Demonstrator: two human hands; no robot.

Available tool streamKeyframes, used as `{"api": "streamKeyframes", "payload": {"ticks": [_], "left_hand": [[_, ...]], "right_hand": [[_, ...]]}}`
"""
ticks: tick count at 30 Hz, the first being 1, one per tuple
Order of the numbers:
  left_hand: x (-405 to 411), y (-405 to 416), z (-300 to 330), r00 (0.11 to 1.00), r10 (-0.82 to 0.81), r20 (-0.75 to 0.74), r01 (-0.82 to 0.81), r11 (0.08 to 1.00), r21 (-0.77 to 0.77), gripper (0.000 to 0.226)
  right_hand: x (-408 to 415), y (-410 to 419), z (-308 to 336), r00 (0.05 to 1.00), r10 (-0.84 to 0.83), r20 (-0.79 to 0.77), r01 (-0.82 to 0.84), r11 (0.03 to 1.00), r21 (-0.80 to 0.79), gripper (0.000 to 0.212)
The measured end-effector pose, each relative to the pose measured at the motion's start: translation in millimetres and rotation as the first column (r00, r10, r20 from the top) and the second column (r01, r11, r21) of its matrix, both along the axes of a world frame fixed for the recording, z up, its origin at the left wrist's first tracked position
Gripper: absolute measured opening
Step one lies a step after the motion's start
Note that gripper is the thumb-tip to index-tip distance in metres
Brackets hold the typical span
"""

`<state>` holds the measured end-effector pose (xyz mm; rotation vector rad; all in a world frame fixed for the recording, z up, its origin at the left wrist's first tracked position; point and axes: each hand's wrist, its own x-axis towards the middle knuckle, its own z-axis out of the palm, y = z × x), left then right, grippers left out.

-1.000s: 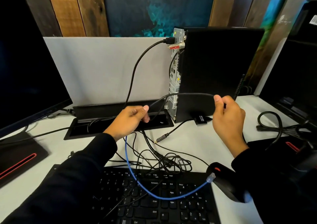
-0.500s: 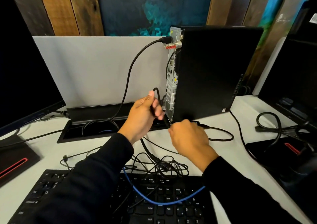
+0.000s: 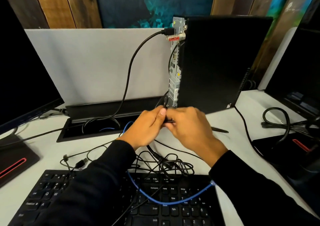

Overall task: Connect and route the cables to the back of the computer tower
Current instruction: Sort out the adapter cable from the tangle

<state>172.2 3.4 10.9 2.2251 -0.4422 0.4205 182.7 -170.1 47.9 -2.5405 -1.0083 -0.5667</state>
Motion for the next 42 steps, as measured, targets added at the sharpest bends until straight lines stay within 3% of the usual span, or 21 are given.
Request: {"api": "streamKeyframes", "payload": {"ticks": [2,5,7,11,16,19,23,28,30,32,33,35,37,38,40,42], "left_hand": [[-2,12,-10,0.998,0.065,-0.026,-0.066,0.997,-0.029,0.045],[-4,24,-23,0.987,0.114,-0.113,-0.135,0.969,-0.206,0.054],[-3,22,-25,0.983,0.094,-0.155,-0.134,0.955,-0.266,0.062],[-3,20,-22,0.988,0.039,-0.148,-0.096,0.912,-0.400,0.061],[-2,19,-18,0.967,0.153,-0.206,-0.232,0.865,-0.446,0.050],[1,17,-18,0.959,0.149,-0.242,-0.261,0.799,-0.541,0.053],[5,12,-21,0.962,-0.068,-0.264,-0.157,0.651,-0.742,0.055],[2,4,-9,0.939,-0.307,-0.156,-0.087,0.229,-0.970,0.048],[3,4,-6,0.933,-0.350,-0.088,-0.074,0.055,-0.996,0.046],[4,4,-3,0.927,-0.372,-0.048,-0.072,-0.050,-0.996,0.043],[6,4,-2,0.927,-0.373,-0.040,-0.074,-0.076,-0.994,0.043],[9,4,-1,0.935,-0.350,-0.049,-0.091,-0.104,-0.990,0.043],[11,5,-1,0.946,-0.314,-0.079,-0.117,-0.103,-0.988,0.044],[12,5,-1,0.949,-0.301,-0.095,-0.129,-0.097,-0.987,0.044],[12,7,1,0.953,-0.281,-0.117,-0.145,-0.080,-0.986,0.045],[12,10,2,0.955,-0.263,-0.134,-0.157,-0.069,-0.985,0.046]], "right_hand": [[13,-16,6,0.999,-0.009,0.041,0.005,0.996,0.094,0.033],[39,-45,20,0.992,0.023,0.122,-0.055,0.961,0.271,0.012],[49,-57,19,0.985,-0.011,0.174,-0.060,0.916,0.397,0.012],[41,-48,-3,0.992,0.126,0.005,-0.102,0.778,0.620,0.027],[38,-24,-18,0.992,0.103,0.071,-0.123,0.716,0.687,0.025],[46,-10,-31,0.996,-0.051,0.077,-0.007,0.790,0.614,0.034],[59,0,-44,0.970,-0.219,-0.106,0.240,0.935,0.262,0.052],[38,18,-53,0.931,-0.196,-0.309,0.217,0.975,0.038,0.077],[29,26,-61,0.902,-0.163,-0.400,0.164,0.986,-0.032,0.088],[24,29,-66,0.896,-0.164,-0.412,0.143,0.986,-0.082,0.090],[23,29,-66,0.910,-0.195,-0.365,0.164,0.980,-0.115,0.087],[20,24,-65,0.951,-0.296,-0.090,0.276,0.943,-0.187,0.076],[17,21,-62,0.936,-0.307,0.175,0.330,0.936,-0.123,0.059],[17,19,-62,0.940,-0.242,0.242,0.263,0.963,-0.060,0.050],[21,12,-66,0.971,-0.011,0.241,0.020,0.999,-0.035,0.037],[27,4,-70,0.976,0.170,0.134,-0.155,0.981,-0.115,0.047]]}}
